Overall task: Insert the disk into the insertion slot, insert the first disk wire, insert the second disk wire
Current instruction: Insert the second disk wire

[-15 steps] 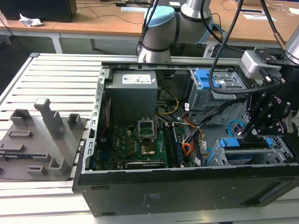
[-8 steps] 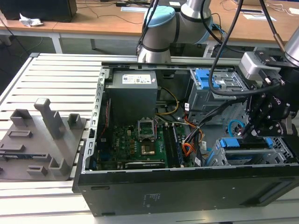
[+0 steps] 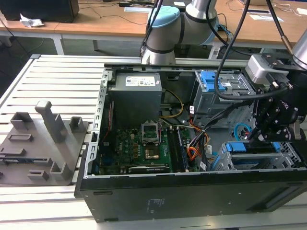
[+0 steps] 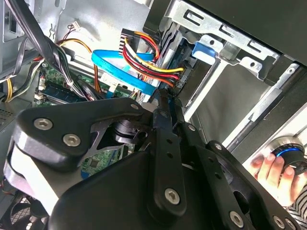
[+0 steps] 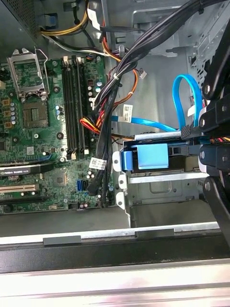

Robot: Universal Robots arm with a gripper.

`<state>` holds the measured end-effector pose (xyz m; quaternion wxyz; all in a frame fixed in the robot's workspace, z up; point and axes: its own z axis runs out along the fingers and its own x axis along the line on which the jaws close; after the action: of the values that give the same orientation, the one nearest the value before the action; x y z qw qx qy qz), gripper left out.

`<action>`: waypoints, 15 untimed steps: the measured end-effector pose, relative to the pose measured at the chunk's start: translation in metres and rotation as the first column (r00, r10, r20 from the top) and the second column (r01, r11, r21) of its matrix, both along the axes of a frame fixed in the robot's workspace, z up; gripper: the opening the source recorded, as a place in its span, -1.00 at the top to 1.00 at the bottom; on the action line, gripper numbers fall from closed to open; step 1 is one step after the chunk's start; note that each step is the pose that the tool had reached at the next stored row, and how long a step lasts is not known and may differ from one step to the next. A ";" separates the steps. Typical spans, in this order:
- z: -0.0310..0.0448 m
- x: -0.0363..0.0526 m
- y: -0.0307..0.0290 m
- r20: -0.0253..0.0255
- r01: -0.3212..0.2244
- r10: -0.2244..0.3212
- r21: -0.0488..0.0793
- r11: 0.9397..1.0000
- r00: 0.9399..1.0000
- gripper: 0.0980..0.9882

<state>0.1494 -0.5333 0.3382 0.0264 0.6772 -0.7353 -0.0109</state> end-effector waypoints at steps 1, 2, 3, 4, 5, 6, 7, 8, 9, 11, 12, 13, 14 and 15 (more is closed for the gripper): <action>0.0005 0.0000 0.0000 0.000 0.000 0.000 0.000 1.000 1.000 0.85; 0.0016 0.0000 0.0000 0.000 0.000 0.000 0.001 1.000 1.000 0.85; 0.0023 0.0000 0.0001 0.000 -0.001 0.001 0.000 1.000 1.000 0.85; 0.0027 0.0000 0.0000 0.000 -0.001 0.001 0.000 1.000 1.000 0.85; 0.0037 0.0000 0.0000 0.000 -0.002 0.002 0.000 1.000 1.000 0.85; 0.0039 0.0000 0.0000 0.000 -0.003 0.003 0.000 1.000 1.000 0.85; 0.0040 0.0000 0.0000 0.000 -0.004 0.004 0.000 1.000 1.000 0.85; 0.0041 0.0000 -0.0005 0.000 -0.006 0.006 -0.001 1.000 1.000 0.85; 0.0041 0.0001 -0.0014 0.000 -0.007 0.007 -0.001 1.000 1.000 0.85; 0.0040 0.0000 -0.0030 0.000 -0.009 0.009 -0.002 1.000 1.000 0.85; 0.0039 0.0000 -0.0032 0.000 -0.009 0.009 -0.002 1.000 1.000 0.85; 0.0038 0.0001 -0.0033 0.000 -0.009 0.009 -0.002 1.000 1.000 0.85; 0.0029 0.0000 -0.0034 0.000 -0.010 0.010 -0.002 1.000 1.000 0.85; 0.0024 0.0000 -0.0034 0.000 -0.010 0.010 -0.002 1.000 1.000 0.85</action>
<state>0.1494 -0.5367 0.3406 0.0273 0.6807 -0.7320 -0.0099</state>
